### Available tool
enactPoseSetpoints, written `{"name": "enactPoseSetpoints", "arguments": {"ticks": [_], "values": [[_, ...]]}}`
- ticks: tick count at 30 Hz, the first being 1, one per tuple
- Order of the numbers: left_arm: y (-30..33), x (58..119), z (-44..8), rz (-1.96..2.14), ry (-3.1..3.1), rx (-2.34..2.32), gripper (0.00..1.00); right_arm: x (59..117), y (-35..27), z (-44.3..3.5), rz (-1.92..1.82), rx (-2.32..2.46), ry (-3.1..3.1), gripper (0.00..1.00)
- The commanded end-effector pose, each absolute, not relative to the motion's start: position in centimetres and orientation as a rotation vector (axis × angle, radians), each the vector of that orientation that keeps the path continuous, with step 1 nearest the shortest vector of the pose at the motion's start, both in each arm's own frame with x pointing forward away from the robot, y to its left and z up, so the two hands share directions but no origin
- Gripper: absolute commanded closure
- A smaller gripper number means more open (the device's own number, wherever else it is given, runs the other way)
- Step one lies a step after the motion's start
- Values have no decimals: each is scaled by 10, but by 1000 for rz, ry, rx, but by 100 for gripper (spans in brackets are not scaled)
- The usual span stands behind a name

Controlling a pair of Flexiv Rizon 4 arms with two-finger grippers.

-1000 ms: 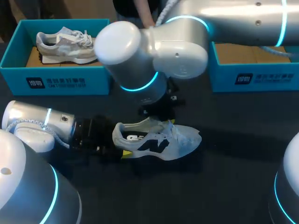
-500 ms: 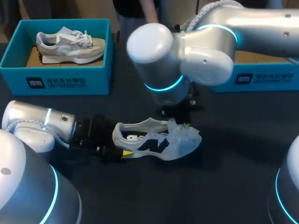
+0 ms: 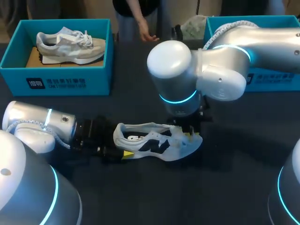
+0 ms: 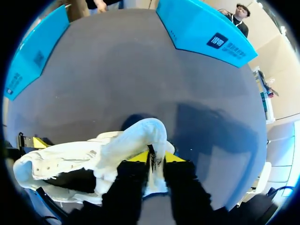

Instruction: Take the shoe out of the shoebox, open the shoe tongue, remove and reinsert the insole, then place the shoe into the shoebox

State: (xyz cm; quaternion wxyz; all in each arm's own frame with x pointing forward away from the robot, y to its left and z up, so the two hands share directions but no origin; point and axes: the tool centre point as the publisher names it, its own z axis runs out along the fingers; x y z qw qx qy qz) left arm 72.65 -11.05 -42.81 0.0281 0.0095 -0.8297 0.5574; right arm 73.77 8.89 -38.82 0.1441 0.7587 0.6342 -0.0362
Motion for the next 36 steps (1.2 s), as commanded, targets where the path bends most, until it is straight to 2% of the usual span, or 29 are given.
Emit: {"name": "enactPoseSetpoints", "arguments": {"ticks": [1, 36], "values": [[-115, 727, -434, 1715, -2563, 30, 100, 735, 97, -393, -101, 2330, 1567, 1], [-115, 727, -434, 1715, -2563, 30, 100, 768, 114, -284, 47, 2064, 1605, 0]]}}
